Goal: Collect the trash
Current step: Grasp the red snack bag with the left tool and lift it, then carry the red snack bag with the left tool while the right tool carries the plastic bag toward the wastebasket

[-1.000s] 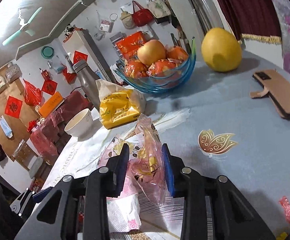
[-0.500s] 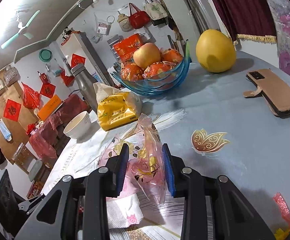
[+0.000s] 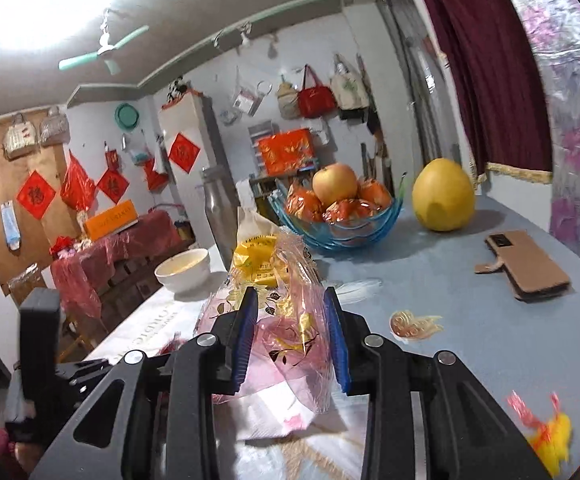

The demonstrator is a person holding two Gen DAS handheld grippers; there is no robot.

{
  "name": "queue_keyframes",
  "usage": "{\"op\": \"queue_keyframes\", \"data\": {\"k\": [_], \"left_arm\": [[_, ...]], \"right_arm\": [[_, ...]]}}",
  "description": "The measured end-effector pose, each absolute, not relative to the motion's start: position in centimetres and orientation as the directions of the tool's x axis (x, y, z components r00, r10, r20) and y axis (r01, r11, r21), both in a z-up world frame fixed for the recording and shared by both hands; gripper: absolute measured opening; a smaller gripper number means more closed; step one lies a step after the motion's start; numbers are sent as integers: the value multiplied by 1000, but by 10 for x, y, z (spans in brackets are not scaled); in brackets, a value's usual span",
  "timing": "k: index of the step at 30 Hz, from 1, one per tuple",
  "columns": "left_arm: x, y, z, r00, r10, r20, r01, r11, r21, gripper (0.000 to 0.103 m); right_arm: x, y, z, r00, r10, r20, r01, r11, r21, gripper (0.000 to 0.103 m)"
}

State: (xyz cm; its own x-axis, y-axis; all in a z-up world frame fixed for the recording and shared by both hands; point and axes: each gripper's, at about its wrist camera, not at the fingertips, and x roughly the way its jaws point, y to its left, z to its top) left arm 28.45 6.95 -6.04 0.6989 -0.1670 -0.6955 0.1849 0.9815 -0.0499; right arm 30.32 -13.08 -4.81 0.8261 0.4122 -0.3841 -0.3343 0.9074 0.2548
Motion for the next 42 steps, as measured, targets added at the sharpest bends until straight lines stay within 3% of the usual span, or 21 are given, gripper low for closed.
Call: {"op": "queue_keyframes", "data": {"k": [9,19,23,29,42], "left_arm": [[274,103,-36,784,-163,-599,108,986,-128,61],[240,91,-31,833,-91,-545,73,996,-53,61],[220,89,-29,823,-168,-542,104,984,-148,61],[187,71,-18,831,-210,-515,144,976,-165,61],[123,-18,5,825,-319,-467,324,943,-72,61]], "right_arm": [[216,-162,-43,854,382,-352,-274,907,320,34],[142,-224,-45,863,286,-416,-141,928,345,34],[117,-248,-43,877,243,-415,-103,938,331,34],[87,-274,-41,892,204,-403,-65,940,334,34],[8,-348,-32,932,102,-348,29,936,351,34]]}}
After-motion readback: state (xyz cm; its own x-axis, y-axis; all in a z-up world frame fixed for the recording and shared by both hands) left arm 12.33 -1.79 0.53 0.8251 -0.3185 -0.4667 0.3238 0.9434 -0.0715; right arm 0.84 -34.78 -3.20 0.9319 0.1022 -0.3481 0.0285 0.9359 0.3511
